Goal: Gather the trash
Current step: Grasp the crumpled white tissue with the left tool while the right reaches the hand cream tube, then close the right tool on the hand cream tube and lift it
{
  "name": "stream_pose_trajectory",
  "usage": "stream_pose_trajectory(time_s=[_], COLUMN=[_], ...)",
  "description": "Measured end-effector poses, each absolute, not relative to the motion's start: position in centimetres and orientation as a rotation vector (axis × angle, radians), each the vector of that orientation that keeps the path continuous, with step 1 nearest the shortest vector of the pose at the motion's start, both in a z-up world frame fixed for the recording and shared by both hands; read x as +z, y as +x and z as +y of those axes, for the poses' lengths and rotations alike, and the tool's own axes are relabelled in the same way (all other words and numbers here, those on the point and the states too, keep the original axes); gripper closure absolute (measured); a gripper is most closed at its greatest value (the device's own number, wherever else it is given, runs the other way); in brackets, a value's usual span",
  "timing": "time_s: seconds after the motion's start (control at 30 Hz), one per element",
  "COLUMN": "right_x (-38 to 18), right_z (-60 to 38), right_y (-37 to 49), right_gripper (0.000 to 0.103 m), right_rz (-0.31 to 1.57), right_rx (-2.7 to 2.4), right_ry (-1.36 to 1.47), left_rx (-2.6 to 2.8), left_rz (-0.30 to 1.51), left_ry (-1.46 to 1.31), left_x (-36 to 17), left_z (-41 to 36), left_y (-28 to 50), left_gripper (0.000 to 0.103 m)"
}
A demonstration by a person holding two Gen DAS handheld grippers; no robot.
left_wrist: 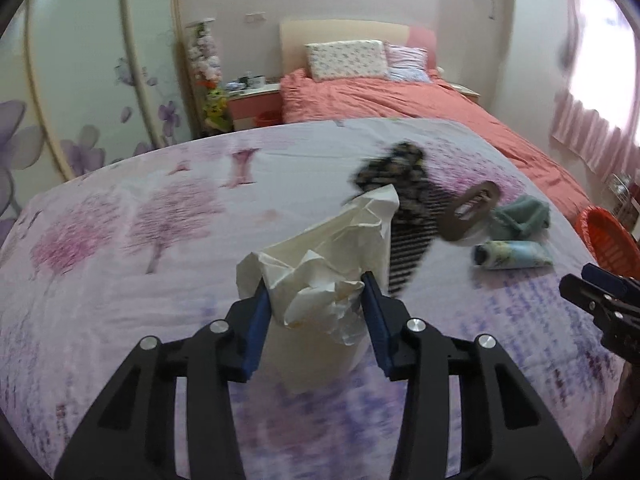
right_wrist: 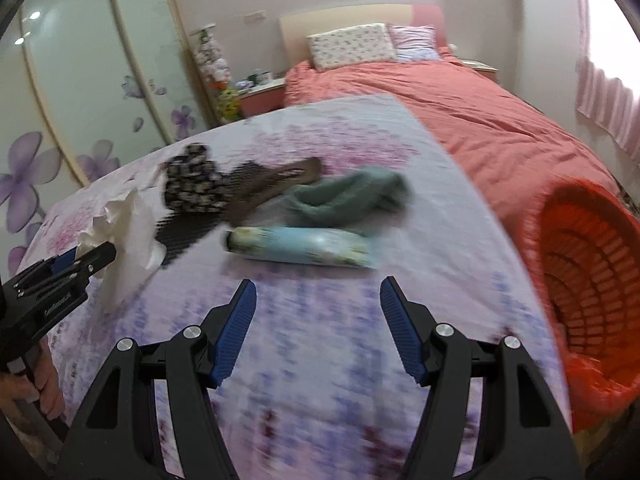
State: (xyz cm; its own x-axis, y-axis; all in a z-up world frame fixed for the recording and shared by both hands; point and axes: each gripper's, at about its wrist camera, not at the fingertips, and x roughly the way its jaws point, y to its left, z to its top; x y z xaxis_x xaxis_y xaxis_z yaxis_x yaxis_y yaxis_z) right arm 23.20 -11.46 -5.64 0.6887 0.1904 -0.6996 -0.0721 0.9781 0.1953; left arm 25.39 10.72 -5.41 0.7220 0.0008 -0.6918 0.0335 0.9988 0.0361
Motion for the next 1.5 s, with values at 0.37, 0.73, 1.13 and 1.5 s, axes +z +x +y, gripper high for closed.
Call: stream_pose_trajectory(time_s=[0.37,0.73,1.13,1.5], right_x=[-5.7,-6.5,-5.7,-5.9], right_z=[-5.4,-3.4,-7.5,-10.6], right_y=[28.6,30.7,25.1,24.8], right_gripper=[0.050,0.050,0.050,0.050], right_rz=[0.823,0.927,0.900,0.844], right_rx=[0.185,0.199,0.224,-0.045], right_ry=[0.103,-0.055,-0.070,0.117], left_rx=[0.083,0.079,0.088,0.084], left_rz=[0.852,0.879,0.890,0.892], left_ry=[-0.063,-0.083,-0.066,-0.076], left_x=[-7.8,-8.5,-8.6,-8.7], left_z=[16.8,16.6,16.4,16.4], left_y=[27.5,27.8,28.1,28.0], left_gripper=[0.059,0.058,0.058,0.058])
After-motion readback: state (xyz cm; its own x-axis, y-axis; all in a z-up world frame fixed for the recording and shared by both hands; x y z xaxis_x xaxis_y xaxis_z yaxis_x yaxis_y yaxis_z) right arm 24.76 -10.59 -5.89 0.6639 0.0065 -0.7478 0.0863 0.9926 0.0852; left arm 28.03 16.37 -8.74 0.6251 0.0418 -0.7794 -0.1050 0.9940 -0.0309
